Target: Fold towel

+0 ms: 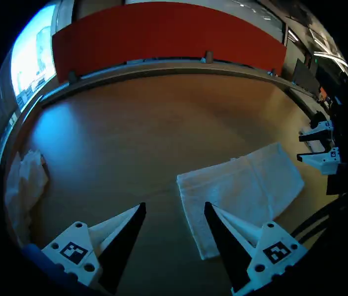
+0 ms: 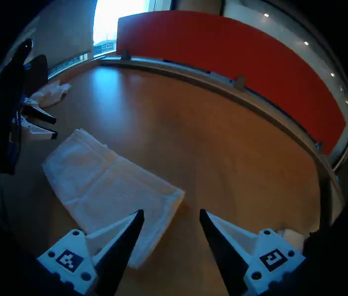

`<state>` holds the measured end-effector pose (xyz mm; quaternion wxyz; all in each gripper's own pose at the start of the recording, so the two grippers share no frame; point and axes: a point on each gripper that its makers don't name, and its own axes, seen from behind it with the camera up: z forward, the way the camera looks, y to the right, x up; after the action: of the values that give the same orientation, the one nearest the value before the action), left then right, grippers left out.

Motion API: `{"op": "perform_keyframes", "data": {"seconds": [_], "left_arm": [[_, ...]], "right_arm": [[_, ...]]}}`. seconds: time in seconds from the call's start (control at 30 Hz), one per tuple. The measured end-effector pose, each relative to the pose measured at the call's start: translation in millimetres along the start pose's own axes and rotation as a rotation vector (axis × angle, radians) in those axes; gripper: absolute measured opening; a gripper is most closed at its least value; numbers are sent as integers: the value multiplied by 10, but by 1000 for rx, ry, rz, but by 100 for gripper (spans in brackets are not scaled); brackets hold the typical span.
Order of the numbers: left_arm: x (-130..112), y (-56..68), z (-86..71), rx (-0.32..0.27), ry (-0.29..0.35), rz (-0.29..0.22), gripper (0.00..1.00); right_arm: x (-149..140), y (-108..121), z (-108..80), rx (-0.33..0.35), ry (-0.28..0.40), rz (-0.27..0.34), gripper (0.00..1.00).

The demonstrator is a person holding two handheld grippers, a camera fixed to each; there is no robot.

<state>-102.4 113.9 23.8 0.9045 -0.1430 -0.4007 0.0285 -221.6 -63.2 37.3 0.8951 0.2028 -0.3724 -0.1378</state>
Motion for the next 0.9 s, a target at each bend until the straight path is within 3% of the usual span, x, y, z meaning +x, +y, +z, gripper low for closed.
{"op": "perform_keyframes", "data": {"seconds": [0.57,0.9], "left_arm": [[-508,84,-431,8,-12,-30,87],[-628,95,-530,20,-12,-42,88]], "right_arm": [[-408,-202,-406,9,-6,45,87],[-477,-232,-446,23,-8,47,87]]}}
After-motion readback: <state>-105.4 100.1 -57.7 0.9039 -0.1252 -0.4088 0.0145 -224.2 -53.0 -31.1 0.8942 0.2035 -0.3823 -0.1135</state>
